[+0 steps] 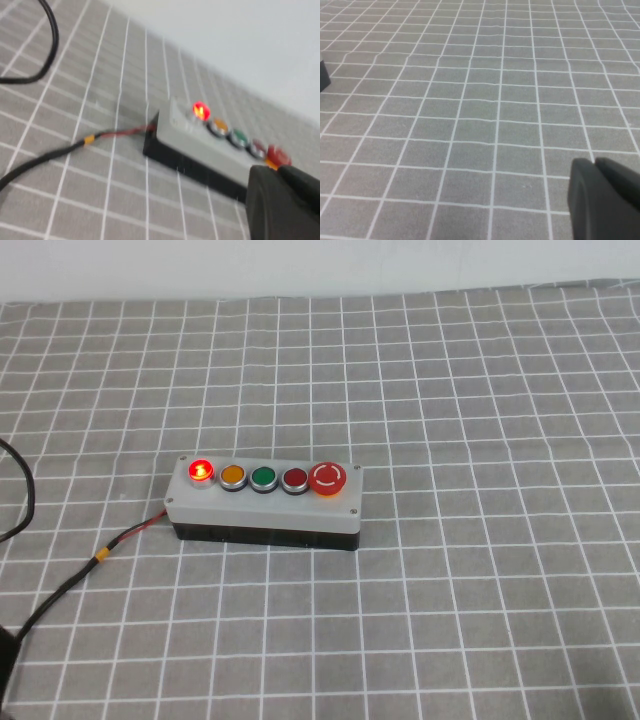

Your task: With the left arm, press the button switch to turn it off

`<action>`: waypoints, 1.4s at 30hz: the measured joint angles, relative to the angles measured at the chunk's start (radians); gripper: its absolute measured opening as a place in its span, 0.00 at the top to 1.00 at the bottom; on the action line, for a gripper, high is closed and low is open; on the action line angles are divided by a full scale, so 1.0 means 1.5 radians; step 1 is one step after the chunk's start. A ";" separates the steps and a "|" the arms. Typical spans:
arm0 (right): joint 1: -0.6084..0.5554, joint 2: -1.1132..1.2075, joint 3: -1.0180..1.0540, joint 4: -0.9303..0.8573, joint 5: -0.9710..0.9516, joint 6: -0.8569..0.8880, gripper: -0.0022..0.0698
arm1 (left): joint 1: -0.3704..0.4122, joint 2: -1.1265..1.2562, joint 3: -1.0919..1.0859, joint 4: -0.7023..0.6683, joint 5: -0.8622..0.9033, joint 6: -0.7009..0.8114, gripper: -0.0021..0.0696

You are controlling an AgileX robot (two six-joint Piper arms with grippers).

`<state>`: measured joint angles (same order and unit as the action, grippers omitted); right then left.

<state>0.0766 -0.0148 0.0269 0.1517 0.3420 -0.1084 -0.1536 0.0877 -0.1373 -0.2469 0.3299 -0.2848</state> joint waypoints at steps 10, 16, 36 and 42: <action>0.000 0.000 0.000 0.000 0.000 0.000 0.99 | 0.000 0.363 -0.333 0.023 0.273 0.148 0.98; 0.000 0.000 0.000 0.000 0.000 0.000 0.99 | 0.000 0.607 -0.496 0.023 0.364 0.235 0.98; 0.000 0.000 0.000 0.000 0.000 0.000 0.99 | -0.054 1.132 -0.898 -0.015 0.450 0.369 0.98; 0.000 0.000 0.000 0.000 0.000 0.000 0.99 | -0.054 1.160 -0.908 -0.015 0.448 0.374 0.98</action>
<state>0.0766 -0.0148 0.0269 0.1517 0.3420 -0.1084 -0.2339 1.8278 -1.4999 -0.2687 1.0015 0.2761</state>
